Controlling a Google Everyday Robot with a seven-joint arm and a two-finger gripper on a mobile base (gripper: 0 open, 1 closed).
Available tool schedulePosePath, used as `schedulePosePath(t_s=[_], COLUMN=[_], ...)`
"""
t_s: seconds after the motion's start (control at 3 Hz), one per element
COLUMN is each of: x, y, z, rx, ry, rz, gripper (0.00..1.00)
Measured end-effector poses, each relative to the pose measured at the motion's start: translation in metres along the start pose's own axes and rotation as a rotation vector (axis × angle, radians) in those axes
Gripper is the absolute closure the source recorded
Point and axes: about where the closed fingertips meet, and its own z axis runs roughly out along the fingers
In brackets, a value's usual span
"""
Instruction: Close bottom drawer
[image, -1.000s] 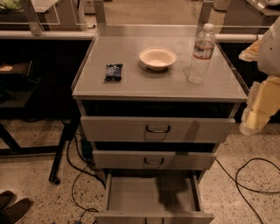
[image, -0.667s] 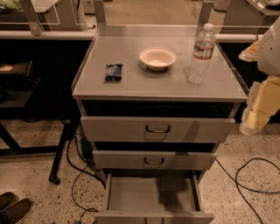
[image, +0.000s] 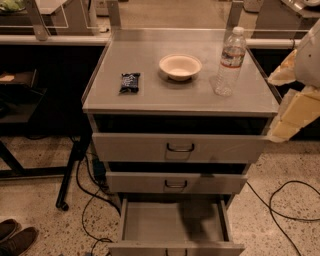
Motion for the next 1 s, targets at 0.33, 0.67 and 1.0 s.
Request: schedulePosePath(t_s=[0.33,0.67,1.0], x=[0.0,0.0,0.0], y=[0.0,0.0,-0.0001], z=[0.0,0.0,-0.0001], rx=[0.0,0.0,0.001], ry=[0.0,0.0,0.0], rz=[0.0,0.0,0.0], gripper=[0.52,0.82,1.0])
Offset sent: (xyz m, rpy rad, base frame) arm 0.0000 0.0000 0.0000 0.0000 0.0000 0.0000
